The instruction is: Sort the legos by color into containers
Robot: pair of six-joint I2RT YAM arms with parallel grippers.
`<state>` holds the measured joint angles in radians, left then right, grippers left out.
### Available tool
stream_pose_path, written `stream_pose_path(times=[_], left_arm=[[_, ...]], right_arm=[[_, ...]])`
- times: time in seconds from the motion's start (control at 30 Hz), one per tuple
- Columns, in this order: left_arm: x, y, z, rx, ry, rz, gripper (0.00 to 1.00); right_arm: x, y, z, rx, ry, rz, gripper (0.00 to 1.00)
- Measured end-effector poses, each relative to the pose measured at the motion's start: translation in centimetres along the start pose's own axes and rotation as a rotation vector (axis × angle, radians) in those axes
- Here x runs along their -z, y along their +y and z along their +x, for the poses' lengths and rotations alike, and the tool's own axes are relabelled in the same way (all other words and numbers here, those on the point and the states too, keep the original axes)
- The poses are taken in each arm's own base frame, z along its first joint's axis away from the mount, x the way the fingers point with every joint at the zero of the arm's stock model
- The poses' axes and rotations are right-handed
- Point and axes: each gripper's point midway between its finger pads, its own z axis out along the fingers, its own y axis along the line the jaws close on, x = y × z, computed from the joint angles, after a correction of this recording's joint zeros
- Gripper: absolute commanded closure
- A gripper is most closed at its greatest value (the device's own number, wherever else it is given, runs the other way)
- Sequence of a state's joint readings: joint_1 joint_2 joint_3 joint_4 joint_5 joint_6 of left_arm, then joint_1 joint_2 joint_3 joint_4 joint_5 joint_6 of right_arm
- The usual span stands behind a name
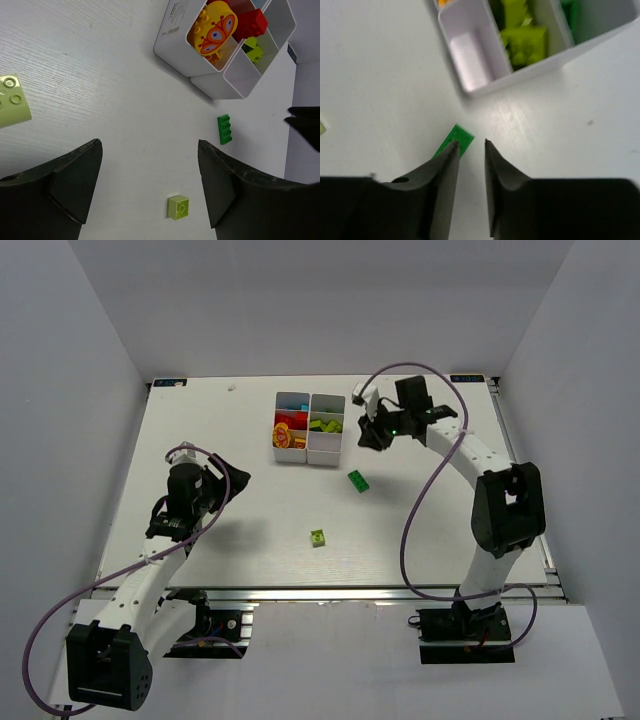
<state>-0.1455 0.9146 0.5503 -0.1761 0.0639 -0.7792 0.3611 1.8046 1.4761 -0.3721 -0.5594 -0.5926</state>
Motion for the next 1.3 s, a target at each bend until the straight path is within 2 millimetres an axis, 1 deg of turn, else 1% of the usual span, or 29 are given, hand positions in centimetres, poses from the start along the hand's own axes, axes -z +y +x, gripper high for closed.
stream_pose_path(times=[0.07, 0.13, 0.2, 0.23, 0.3, 0.47, 0.57, 0.7, 0.87, 0.97, 1.1, 1.2, 1.23, 1.27, 1.3], left_arm=[[0.0, 0.0, 0.0, -0.003, 0.0, -0.001, 0.14], [0.0, 0.1, 0.0, -0.005, 0.002, -0.002, 0.14], [0.0, 0.1, 0.1, -0.008, 0.004, -0.005, 0.14], [0.0, 0.2, 0.1, -0.009, 0.005, -0.006, 0.14], [0.1, 0.3, 0.1, -0.011, 0.005, -0.01, 0.14], [0.4, 0.2, 0.1, -0.009, 0.0, -0.007, 0.14], [0.5, 0.1, -0.1, -0.008, -0.005, -0.004, 0.14], [0.6, 0.3, 0.0, -0.008, -0.002, -0.013, 0.14], [0.6, 0.4, 0.1, -0.008, 0.0, -0.017, 0.14], [0.6, 0.4, 0.1, -0.008, 0.0, -0.018, 0.14], [0.6, 0.4, 0.1, -0.008, -0.002, -0.02, 0.14], [0.6, 0.5, 0.0, -0.008, -0.004, -0.022, 0.14], [0.6, 0.5, 0.0, -0.008, -0.004, -0.022, 0.14], [0.6, 0.5, 0.0, -0.008, -0.005, -0.022, 0.14], [0.6, 0.5, 0.0, -0.008, -0.005, -0.023, 0.14]], right_arm=[[-0.7, 1.3, 3.1, -0.073, 0.071, -0.023, 0.51], [-1.4, 2.5, 6.3, -0.14, 0.146, -0.041, 0.45], [-1.9, 3.2, 8.5, -0.194, 0.206, -0.044, 0.41], [-2.1, 3.4, 9.3, -0.215, 0.228, -0.042, 0.38], [-2.4, 3.4, 10.2, -0.247, 0.258, -0.023, 0.33], [-3.2, 3.1, 10.8, -0.281, 0.286, 0.023, 0.18], [-3.9, 3.4, 11.0, -0.292, 0.295, 0.034, 0.18], [-4.9, 4.6, 11.1, -0.291, 0.304, 0.031, 0.21], [-5.7, 5.5, 11.7, -0.285, 0.332, 0.056, 0.3], [-6.0, 5.3, 12.6, -0.289, 0.354, 0.091, 0.33], [-5.9, 4.4, 12.9, -0.278, 0.362, 0.139, 0.38], [-5.9, 4.1, 13.0, -0.271, 0.361, 0.155, 0.46], [-6.0, 4.0, 13.0, -0.269, 0.36, 0.158, 0.53], [-6.0, 4.0, 13.0, -0.266, 0.358, 0.16, 0.57], [-6.0, 4.0, 13.0, -0.262, 0.358, 0.16, 0.66]])
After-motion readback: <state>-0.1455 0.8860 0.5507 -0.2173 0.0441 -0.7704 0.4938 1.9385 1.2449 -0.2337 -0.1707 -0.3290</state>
